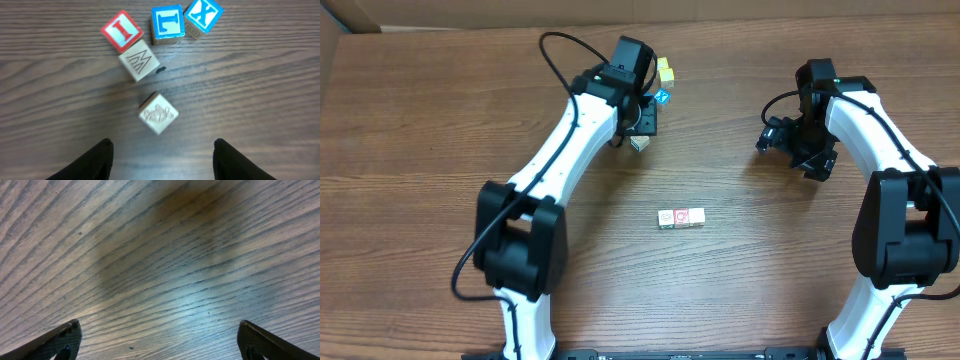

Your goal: Flip 4 blocks

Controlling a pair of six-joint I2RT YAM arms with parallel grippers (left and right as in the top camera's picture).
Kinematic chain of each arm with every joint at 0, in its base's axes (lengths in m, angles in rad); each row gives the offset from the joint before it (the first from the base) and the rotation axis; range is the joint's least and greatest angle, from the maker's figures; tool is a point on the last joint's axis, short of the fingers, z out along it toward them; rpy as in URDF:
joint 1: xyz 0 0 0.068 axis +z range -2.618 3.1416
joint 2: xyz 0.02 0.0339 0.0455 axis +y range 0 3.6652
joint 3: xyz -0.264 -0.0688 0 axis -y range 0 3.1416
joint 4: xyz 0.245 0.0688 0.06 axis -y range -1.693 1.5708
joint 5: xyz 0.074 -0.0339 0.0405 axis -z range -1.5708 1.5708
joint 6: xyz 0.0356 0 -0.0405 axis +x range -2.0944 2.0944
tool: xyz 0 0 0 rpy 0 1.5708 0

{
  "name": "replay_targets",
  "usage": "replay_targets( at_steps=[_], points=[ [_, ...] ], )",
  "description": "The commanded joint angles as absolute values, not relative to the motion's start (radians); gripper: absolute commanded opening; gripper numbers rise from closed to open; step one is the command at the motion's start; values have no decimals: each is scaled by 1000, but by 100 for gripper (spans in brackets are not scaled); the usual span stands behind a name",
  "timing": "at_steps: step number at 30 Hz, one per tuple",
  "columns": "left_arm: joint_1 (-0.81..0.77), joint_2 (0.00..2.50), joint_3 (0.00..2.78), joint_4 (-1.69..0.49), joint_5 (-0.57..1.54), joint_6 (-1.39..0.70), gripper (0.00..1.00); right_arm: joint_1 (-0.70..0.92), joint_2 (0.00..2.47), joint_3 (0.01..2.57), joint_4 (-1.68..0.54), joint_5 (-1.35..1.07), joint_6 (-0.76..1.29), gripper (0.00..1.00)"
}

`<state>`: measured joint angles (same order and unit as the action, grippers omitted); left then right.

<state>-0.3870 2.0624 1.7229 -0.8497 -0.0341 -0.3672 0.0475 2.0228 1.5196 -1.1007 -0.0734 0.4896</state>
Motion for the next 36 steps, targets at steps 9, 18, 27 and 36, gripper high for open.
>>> replay_targets(
  at_steps=[9, 18, 27, 36],
  points=[
    [-404, 2208, 1734, -762, -52, -239, 50, 43, 2022, 1538, -1100, -68, 482, 100],
    [-406, 2222, 1731, -780, -52, -231, 32, 43, 2022, 1538, -1100, -68, 481, 100],
    [-406, 2222, 1688, -785, -52, -231, 35, 43, 2022, 1538, -1100, -68, 481, 100],
    [-406, 2204, 1735, -830, -52, -231, 21, 43, 2022, 1538, -1100, -68, 481, 100]
  ],
)
